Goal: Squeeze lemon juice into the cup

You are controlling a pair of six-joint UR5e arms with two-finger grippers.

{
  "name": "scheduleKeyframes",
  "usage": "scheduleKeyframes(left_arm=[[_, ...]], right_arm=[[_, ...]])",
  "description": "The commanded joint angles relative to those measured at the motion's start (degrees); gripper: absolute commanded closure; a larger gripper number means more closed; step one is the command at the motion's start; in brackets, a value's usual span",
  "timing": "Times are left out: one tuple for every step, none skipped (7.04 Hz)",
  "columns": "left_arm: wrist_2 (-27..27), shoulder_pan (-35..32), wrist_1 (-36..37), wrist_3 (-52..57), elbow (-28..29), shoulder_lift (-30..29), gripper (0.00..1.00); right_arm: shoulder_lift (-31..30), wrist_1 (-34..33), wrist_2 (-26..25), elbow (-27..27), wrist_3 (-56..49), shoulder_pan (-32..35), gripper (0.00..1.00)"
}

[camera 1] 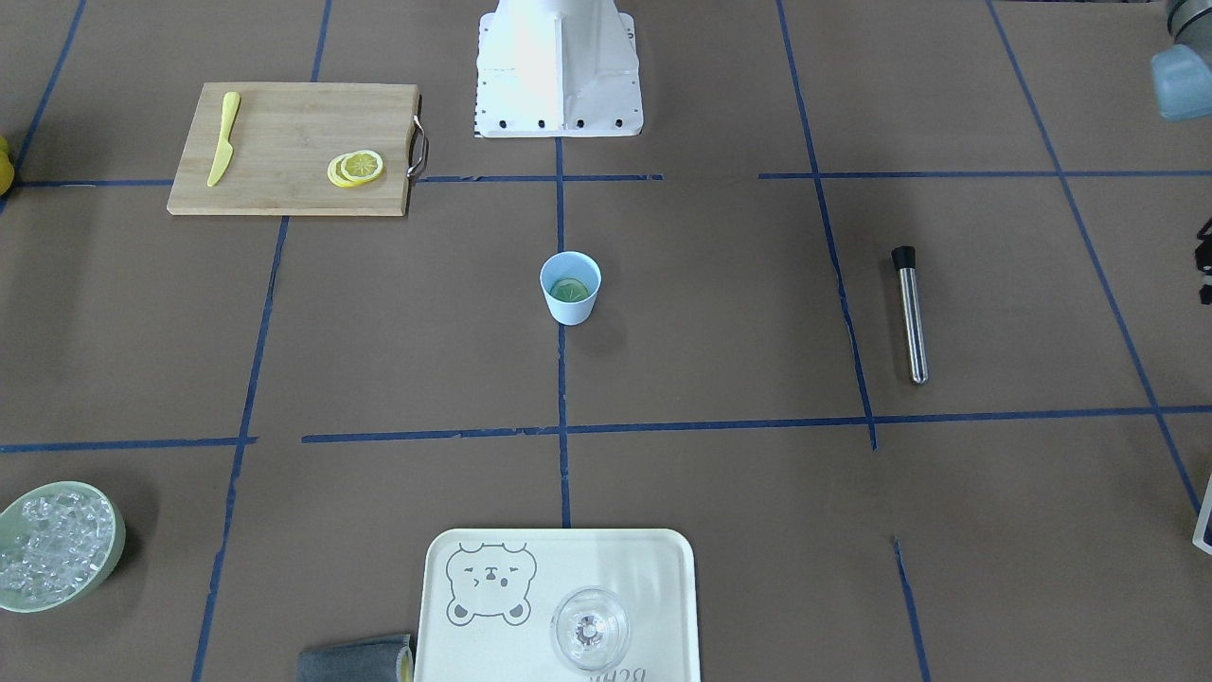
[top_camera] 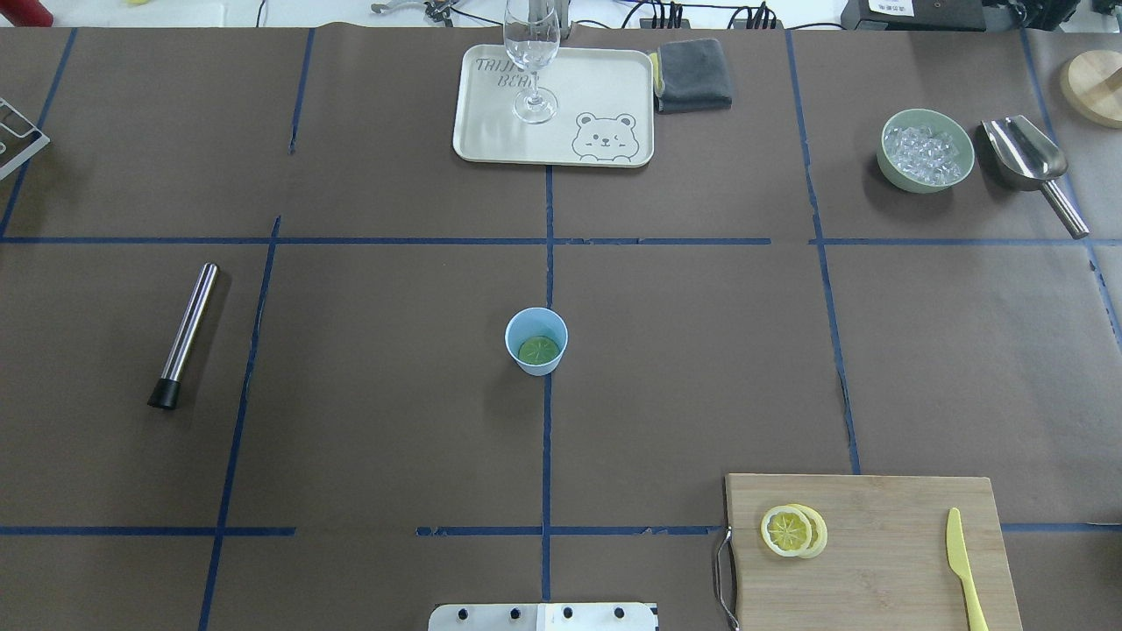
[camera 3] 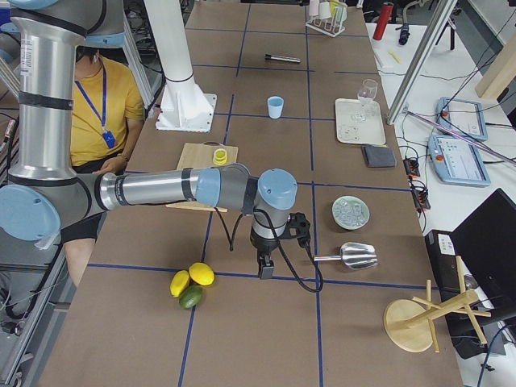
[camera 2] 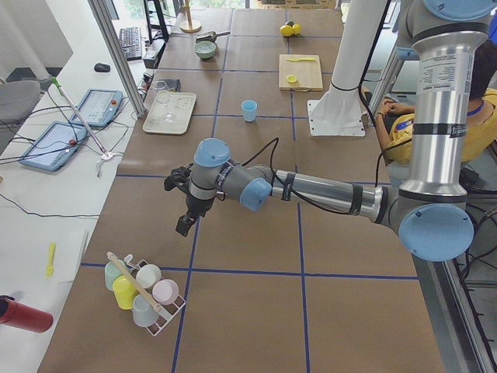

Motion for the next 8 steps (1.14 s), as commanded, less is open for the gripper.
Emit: scheduleKeyframes(left_arm=[[-9.1, -8.8, 8.1, 6.0, 0.4, 4.9, 0.00], [-11.6, -9.0, 8.0, 5.9, -0.2, 9.5, 0.00], [-11.8, -8.8, 8.1, 5.6, 0.1, 9.7, 0.00], [-11.9, -8.9, 7.9, 5.9, -0.4, 9.9, 0.00], [-11.8, -8.9, 8.8, 5.7, -1.4, 9.8, 0.00], [-11.7, -8.8, 8.9, 5.9, -1.8, 9.3, 0.00], [-11.6, -8.7, 8.4, 6.0, -1.4, 9.6, 0.00], [-11.4, -8.7, 8.3, 6.0, -1.8, 9.9, 0.00]], right_arm=[[0.1, 0.0, -0.1, 0.0, 0.0, 0.0, 0.00], [0.0, 0.0, 0.0, 0.1, 0.0, 0.0, 0.00], [0.1, 0.0, 0.0, 0.0, 0.0, 0.0, 0.00], [0.1, 0.0, 0.0, 0.0, 0.0, -0.1, 0.00], [0.1, 0.0, 0.0, 0.0, 0.0, -0.1, 0.00], [0.1, 0.0, -0.1, 0.0, 0.0, -0.1, 0.00], [0.1, 0.0, 0.0, 0.0, 0.0, -0.1, 0.00], [-0.1, 0.0, 0.0, 0.0, 0.0, -0.1, 0.00]])
